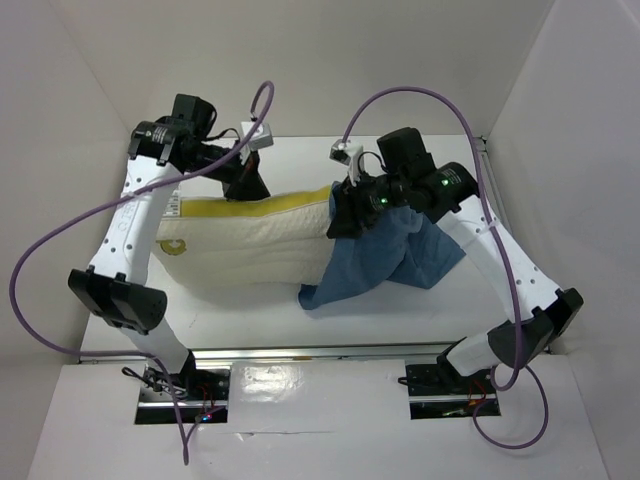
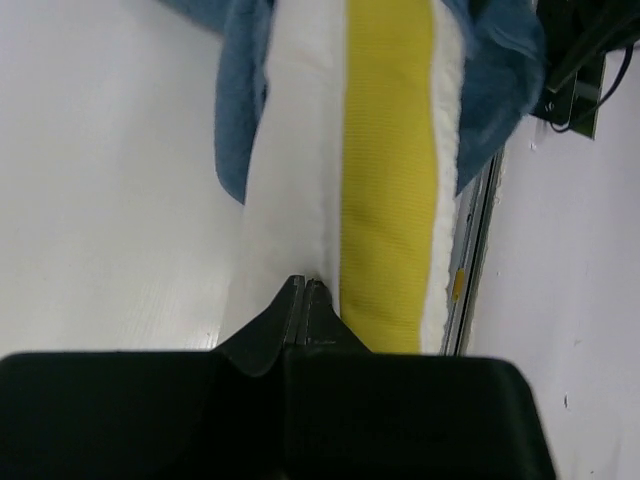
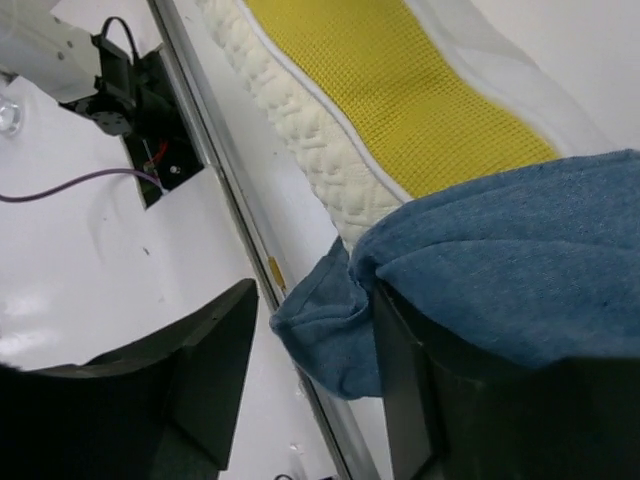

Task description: Put the pillow into the pillowcase

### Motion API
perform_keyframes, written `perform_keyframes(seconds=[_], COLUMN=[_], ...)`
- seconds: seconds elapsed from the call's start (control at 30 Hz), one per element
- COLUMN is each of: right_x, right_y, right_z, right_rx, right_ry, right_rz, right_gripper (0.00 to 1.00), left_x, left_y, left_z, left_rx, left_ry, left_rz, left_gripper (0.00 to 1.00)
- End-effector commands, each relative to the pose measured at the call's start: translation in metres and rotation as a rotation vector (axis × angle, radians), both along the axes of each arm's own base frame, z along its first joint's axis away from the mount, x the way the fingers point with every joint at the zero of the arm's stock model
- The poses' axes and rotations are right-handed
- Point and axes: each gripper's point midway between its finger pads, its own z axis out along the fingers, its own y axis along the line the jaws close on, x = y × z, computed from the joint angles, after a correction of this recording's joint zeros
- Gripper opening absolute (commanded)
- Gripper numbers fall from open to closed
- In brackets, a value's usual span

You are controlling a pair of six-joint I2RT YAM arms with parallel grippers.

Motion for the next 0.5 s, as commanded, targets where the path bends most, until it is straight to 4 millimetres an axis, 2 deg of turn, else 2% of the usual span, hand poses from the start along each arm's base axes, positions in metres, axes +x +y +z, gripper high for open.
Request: perform_keyframes(seconds=[0.0, 0.07, 0.1, 0.23, 0.27, 0.3, 0.37, 0.43, 0.47], right_x=[0.005, 0.014, 0.025, 0.054, 0.065, 0.067, 0.07, 0.068, 0.065], right_y=[-0.019, -0.022, -0.026, -0.039, -0.037, -0.038, -0.031, -0.022, -0.019], right_z=[0.041, 0.081, 0.102, 0.149, 0.147, 0.157, 0.154, 0.134, 0.115], right_rx=[-0.015, 0.046, 0.071, 0.116, 0.111, 0.125, 0.135, 0.12, 0.092], right_ry=[-0.198, -0.346, -0.437, -0.596, -0.587, -0.594, -0.571, -0.518, -0.453], right_rz=[-0.062, -0.098, -0.154, -0.323, -0.352, -0.376, -0.366, -0.313, -0.297], right_gripper=[0.61, 0.66, 0.7, 0.74, 0.74, 0.74, 0.72, 0.7, 0.68], left_x=[-0.033, -0.044, -0.051, -0.064, -0.07, -0.073, -0.082, -0.089, -0.097], left_y=[-0.008, -0.013, -0.017, -0.024, -0.026, -0.028, -0.032, -0.035, -0.04], left_z=[0.004, -0.006, -0.003, -0.012, -0.014, -0.017, -0.015, -0.021, -0.018], left_rx=[0.043, 0.076, 0.073, 0.087, 0.088, 0.09, 0.094, 0.11, 0.111], left_ry=[-0.058, -0.054, -0.077, -0.053, -0.04, -0.032, -0.045, -0.051, -0.077], left_rz=[-0.07, -0.092, -0.103, -0.13, -0.141, -0.15, -0.174, -0.205, -0.229], left_gripper=[0.0, 0.0, 0.0, 0.0, 0.0, 0.0, 0.0, 0.0, 0.0])
